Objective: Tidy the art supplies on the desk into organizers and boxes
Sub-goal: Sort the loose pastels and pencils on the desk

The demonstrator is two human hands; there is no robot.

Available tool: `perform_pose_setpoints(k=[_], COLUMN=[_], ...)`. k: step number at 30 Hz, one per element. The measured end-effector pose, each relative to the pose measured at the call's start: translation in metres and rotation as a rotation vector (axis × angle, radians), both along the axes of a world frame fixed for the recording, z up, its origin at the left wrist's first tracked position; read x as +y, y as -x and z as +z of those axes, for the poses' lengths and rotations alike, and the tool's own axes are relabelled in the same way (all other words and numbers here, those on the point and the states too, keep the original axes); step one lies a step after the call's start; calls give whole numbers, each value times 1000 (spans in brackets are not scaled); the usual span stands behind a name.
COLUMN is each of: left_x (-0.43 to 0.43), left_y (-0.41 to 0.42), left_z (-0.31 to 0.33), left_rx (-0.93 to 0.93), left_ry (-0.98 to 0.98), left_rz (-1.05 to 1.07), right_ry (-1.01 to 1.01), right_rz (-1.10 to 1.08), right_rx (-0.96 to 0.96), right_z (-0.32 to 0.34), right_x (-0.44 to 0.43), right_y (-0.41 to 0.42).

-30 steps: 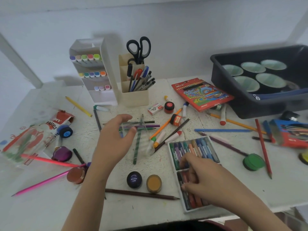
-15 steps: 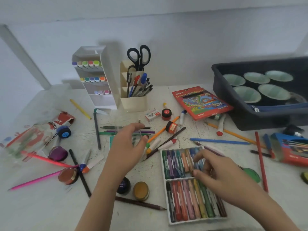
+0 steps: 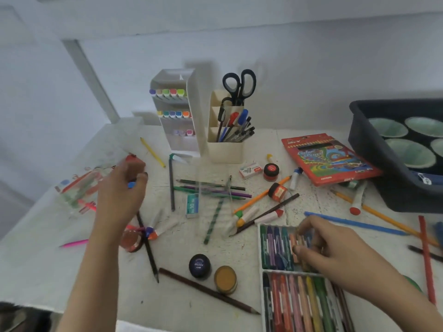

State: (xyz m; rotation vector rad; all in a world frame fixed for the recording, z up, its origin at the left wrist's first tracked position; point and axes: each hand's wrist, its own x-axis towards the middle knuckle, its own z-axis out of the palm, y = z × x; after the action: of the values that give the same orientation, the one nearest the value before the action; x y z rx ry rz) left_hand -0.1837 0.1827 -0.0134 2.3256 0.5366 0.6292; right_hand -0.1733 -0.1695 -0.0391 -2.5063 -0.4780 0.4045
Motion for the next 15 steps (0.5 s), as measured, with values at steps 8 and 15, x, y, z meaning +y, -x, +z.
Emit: perform_pose_setpoints(k=[8,15], left_x=[116,130], left_y=[18,28], left_z=[0,-21], left_rx=[260,557], left_ry=[33,-110], left_rz=[313,112], right_ry=[-110,-142], right_rz=[182,358], right_rx=[-99,-61], right_z=[33,44], right_x=[69,172], right_y=[-45,-78])
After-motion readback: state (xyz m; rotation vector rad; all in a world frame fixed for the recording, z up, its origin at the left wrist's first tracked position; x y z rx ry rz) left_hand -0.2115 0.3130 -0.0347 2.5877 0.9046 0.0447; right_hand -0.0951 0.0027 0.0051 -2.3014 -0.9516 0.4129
